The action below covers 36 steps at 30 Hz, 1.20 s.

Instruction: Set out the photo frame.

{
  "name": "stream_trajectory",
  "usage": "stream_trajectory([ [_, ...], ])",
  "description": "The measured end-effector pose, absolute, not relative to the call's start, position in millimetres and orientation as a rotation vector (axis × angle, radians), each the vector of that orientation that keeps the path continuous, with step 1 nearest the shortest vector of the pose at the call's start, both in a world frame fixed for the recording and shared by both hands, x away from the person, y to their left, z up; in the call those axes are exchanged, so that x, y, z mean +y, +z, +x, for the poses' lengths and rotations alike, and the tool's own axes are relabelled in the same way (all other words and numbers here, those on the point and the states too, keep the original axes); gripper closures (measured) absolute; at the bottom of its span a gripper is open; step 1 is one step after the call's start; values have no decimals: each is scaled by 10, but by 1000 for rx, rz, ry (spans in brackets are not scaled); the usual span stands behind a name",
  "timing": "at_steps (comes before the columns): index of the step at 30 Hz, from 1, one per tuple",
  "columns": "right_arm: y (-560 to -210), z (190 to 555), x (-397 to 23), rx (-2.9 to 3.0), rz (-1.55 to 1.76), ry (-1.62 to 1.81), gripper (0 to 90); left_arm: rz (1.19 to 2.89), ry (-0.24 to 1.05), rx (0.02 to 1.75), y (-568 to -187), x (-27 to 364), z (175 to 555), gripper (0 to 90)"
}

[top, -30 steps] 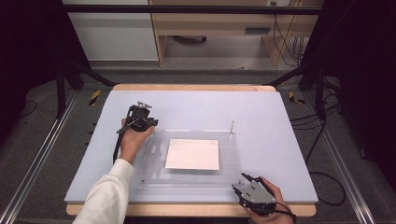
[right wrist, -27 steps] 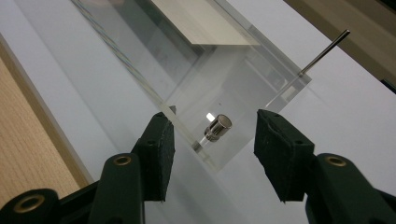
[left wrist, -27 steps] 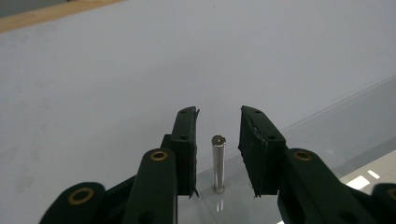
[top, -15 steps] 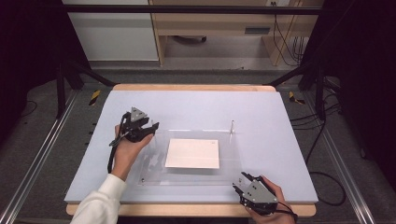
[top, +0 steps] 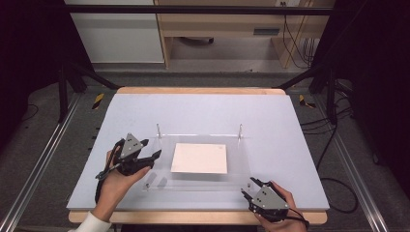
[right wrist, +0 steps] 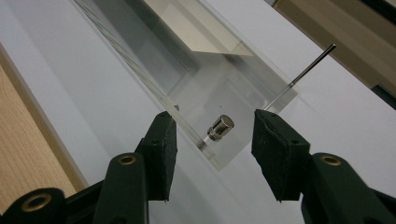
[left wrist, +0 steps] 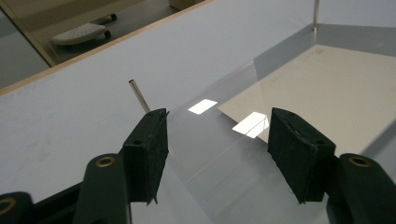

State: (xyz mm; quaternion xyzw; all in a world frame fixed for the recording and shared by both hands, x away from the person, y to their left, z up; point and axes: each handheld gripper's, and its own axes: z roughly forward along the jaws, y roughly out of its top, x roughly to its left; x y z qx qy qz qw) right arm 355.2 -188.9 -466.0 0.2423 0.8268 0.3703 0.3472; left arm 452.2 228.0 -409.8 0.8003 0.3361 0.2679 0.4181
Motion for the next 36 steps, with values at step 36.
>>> stream_trajectory([
  [36, -4347, 3635, -1885, 2141, 673, 970, 535, 2114, 607, 508, -4292, 2270, 3896, 205],
])
